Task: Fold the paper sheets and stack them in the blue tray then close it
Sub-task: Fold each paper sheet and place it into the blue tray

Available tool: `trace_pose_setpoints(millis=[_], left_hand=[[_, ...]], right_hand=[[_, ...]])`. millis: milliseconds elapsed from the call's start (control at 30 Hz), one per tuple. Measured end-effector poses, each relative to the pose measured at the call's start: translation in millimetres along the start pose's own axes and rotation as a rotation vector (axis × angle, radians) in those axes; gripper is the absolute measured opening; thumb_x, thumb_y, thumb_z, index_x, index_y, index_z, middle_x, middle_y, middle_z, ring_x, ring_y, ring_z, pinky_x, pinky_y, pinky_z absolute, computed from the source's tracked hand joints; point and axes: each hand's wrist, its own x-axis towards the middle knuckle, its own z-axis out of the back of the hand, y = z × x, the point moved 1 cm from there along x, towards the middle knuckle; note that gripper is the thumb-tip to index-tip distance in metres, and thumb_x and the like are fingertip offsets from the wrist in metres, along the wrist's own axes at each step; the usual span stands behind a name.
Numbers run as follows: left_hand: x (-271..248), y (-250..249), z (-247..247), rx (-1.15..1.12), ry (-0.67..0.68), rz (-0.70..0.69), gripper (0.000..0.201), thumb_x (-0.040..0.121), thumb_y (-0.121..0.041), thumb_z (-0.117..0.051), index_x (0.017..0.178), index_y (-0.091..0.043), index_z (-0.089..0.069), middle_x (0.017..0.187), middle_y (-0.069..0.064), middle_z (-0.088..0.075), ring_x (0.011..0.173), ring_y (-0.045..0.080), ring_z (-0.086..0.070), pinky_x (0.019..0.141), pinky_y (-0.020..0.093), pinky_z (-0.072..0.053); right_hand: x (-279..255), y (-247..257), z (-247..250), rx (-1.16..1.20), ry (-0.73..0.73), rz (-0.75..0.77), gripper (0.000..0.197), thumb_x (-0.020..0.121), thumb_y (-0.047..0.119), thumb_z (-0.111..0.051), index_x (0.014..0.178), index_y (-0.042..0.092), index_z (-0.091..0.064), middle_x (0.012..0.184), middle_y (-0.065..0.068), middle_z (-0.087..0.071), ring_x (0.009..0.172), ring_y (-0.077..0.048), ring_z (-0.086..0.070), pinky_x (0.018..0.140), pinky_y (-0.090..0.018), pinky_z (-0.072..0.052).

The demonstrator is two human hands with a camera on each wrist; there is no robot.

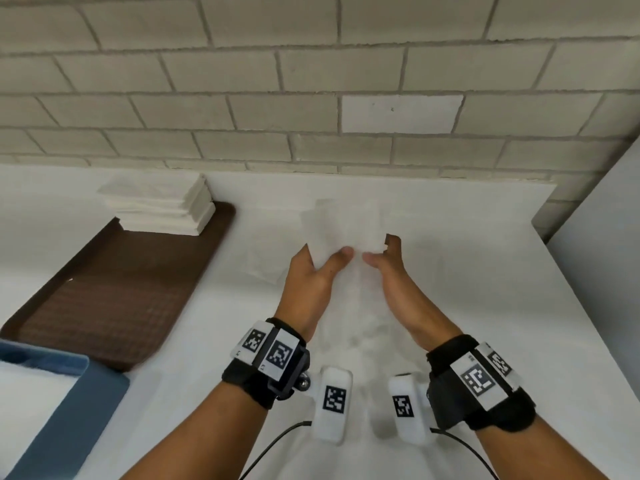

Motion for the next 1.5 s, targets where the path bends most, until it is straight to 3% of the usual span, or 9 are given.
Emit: trace_pose_setpoints(millis=[167,333,600,833,933,1067,1233,1367,1500], left_hand=[[-27,16,50,0.141,-0.040,-0.043,0.025,0.096,-0.006,-0.065,0.120,-0.014,-0.069,0.114,0.002,-0.077,0.107,0.018,-0.072,0.094,0.037,-0.058],[-45,16,99,0.048,-0.137,0.078,0.027,0.095,-0.006,-0.065,0.122,-0.010,-0.068,0.116,0.010,-0.075,0.111,0.030,-0.071,0.101,0.052,-0.054],[-73,-85,225,-0.210,-0.337,-0.059,0.034,0.094,-0.010,-0.066,0.129,-0.007,-0.062,0.119,0.012,-0.074,0.107,0.028,-0.073,0.086,0.041,-0.061],[-134,-138,390,0.481,-0.683,-0.128,0.038,0.078,-0.024,-0.087,0.110,-0.032,-0.068,0.101,-0.001,-0.076,0.096,0.023,-0.073,0.079,0.041,-0.060],[-155,-128,427,0.786,-0.611,0.041,0.054,0.081,-0.025,-0.084,0.125,-0.033,-0.054,0.086,0.000,-0.077,0.082,0.020,-0.073,0.075,0.038,-0.060],[-166,-94,441,1.194,-0.480,0.125,0.069,0.084,-0.027,-0.080,0.141,-0.030,-0.041,0.096,-0.007,-0.067,0.089,0.022,-0.066,0.077,0.036,-0.054],[-171,-91,423,1.826,-0.383,-0.138,0.051,0.073,-0.033,-0.085,0.117,-0.019,-0.065,0.109,0.004,-0.067,0.091,0.029,-0.062,0.061,0.037,-0.054],[-165,-81,403,1.753,-0.178,0.162,0.029,0.086,-0.051,-0.067,0.112,-0.039,-0.064,0.109,-0.015,-0.065,0.098,0.013,-0.066,0.071,0.029,-0.056],[-162,-85,399,1.742,-0.132,0.336,0.020,0.085,-0.054,-0.069,0.102,-0.053,-0.059,0.098,-0.028,-0.062,0.087,-0.003,-0.064,0.073,0.027,-0.055]], right_hand=[[-9,-10,-46,-0.159,0.048,-0.134,0.048,0.078,0.036,-0.038,0.125,0.030,-0.035,0.131,0.002,-0.046,0.125,-0.019,-0.043,0.106,-0.043,-0.038],[-15,-12,-102,-0.327,0.159,-0.106,0.026,0.100,0.018,-0.034,0.123,0.029,-0.031,0.110,-0.001,-0.060,0.094,-0.016,-0.060,0.071,-0.027,-0.046],[-12,48,-218,-0.290,0.365,0.111,0.014,0.103,0.026,-0.042,0.116,0.028,-0.044,0.109,0.012,-0.062,0.098,-0.008,-0.063,0.085,-0.034,-0.055],[-20,58,-347,-0.604,0.561,0.435,0.014,0.103,0.018,-0.039,0.117,0.020,-0.036,0.102,0.002,-0.055,0.087,-0.013,-0.057,0.073,-0.031,-0.051],[-21,40,-380,-0.857,0.599,0.540,0.017,0.101,0.011,-0.040,0.117,0.015,-0.036,0.081,0.007,-0.040,0.064,-0.012,-0.045,0.049,-0.022,-0.034],[-19,18,-396,-1.110,0.723,0.533,0.020,0.099,0.010,-0.041,0.119,0.011,-0.041,0.091,0.001,-0.049,0.061,-0.009,-0.040,0.052,-0.020,-0.028],[-30,8,-406,-1.230,0.623,0.625,0.032,0.061,0.011,-0.081,0.087,0.015,-0.062,0.084,-0.002,-0.058,0.067,-0.015,-0.055,0.054,-0.024,-0.030],[-29,19,-376,-0.990,0.583,0.657,0.039,0.099,0.025,-0.051,0.136,0.017,-0.044,0.120,-0.001,-0.043,0.101,-0.013,-0.045,0.075,-0.022,-0.044],[-5,31,-271,-0.789,0.420,0.522,0.033,0.103,0.028,-0.042,0.135,0.026,-0.052,0.122,0.008,-0.046,0.111,-0.007,-0.043,0.087,-0.025,-0.047]])
